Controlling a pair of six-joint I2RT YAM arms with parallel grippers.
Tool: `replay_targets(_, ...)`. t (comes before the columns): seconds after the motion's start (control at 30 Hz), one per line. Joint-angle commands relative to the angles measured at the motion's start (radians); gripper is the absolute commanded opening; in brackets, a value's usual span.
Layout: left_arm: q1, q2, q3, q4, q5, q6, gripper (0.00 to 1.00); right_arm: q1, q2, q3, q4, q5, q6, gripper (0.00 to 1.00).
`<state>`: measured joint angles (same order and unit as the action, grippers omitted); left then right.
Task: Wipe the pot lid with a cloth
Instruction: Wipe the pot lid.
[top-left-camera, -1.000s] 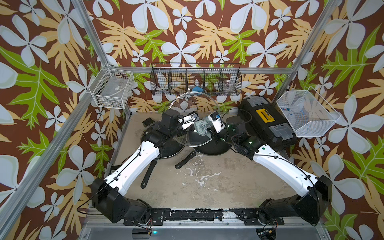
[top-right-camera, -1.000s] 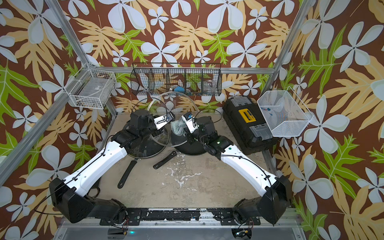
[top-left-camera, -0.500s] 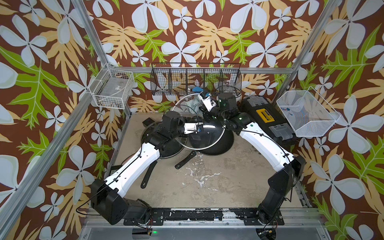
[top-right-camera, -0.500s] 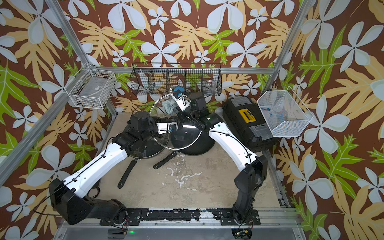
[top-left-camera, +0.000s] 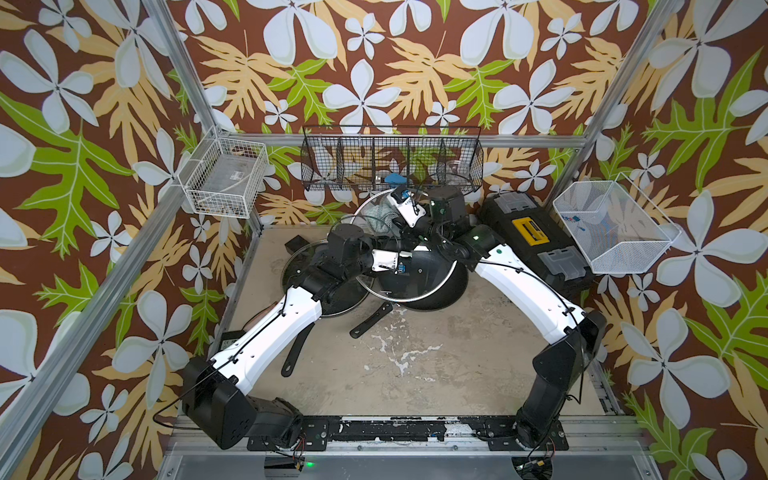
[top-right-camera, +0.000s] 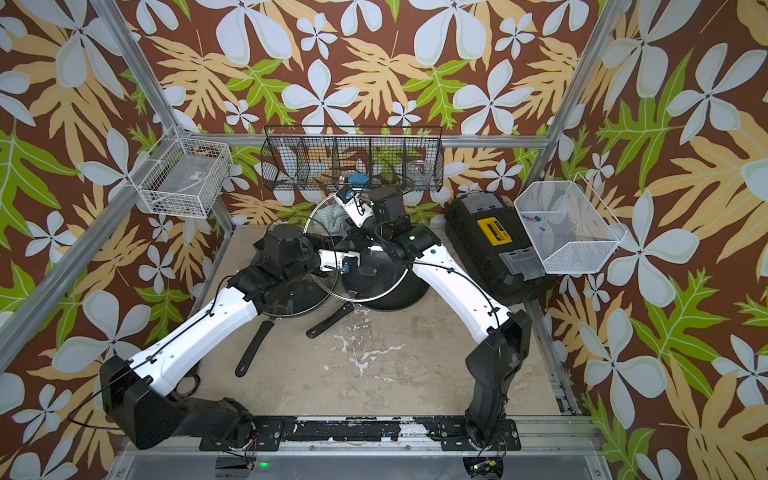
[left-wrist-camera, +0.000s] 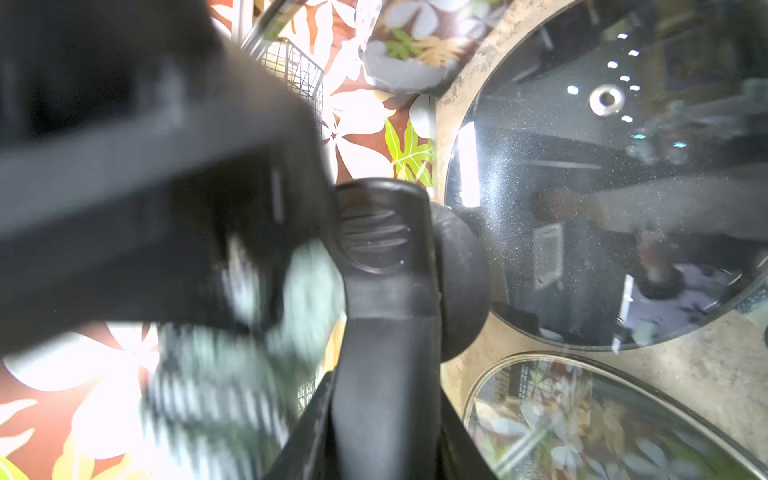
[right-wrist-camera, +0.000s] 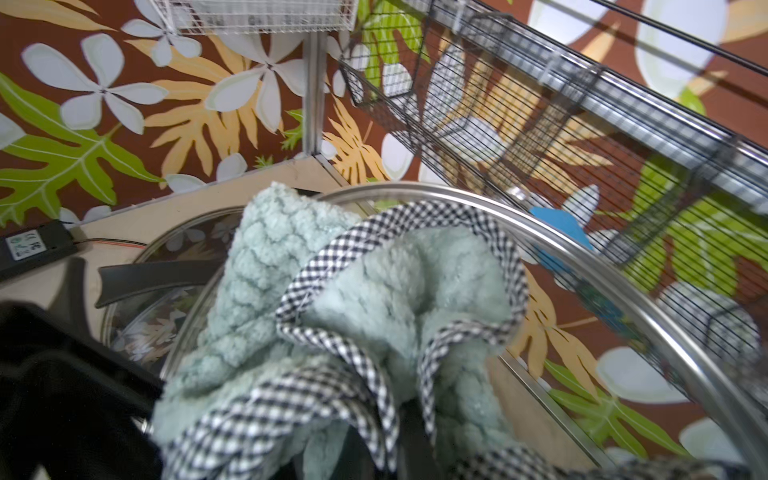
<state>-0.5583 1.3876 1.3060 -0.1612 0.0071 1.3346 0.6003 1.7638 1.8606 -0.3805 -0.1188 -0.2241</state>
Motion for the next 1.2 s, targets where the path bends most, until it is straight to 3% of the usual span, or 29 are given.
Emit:
replay_targets(0.0, 0.000, -0.012, 0.021, 0.169, -0.051, -0.128, 0.00, -0.028, -0.074, -0.099, 0.033, 0.092, 0.037, 0.00)
replay_targets(0.17, -0.002, -0.015, 0.028, 0.131, -0.139, -0.298, 0.00, -0.048, -0.248, -0.340, 0.074, 0.110, 0.086, 0.00)
replay_targets(0.27, -0.002, -0.018, 0.041, 0.089, -0.175, -0.412, 0.00, -0.044, -0.341, -0.480, 0.089, 0.056, 0.143, 0.00)
replay_targets(0.47, -0.003, -0.019, 0.055, 0.044, -0.191, -0.547, 0.00, 0.056, -0.431, -0.641, 0.123, 0.059, 0.202, 0.00)
replay_targets(0.7, -0.015, -0.004, 0.077, 0.046, -0.177, -0.519, 0.00, 0.195, -0.340, -0.619, 0.191, 0.036, 0.242, 0.00)
replay_targets(0.8, -0.018, 0.003, 0.083, 0.048, -0.176, -0.506, 0.00, 0.216, -0.287, -0.573, 0.195, 0.012, 0.244, 0.00)
replay_targets(0.9, -0.020, 0.002, 0.077, 0.048, -0.177, -0.490, 0.00, 0.212, -0.284, -0.549, 0.168, 0.069, 0.224, 0.00)
replay_targets(1.17, -0.020, -0.014, 0.055, 0.046, -0.143, -0.423, 0.00, -0.025, -0.404, -0.613, 0.140, 0.019, 0.182, 0.00)
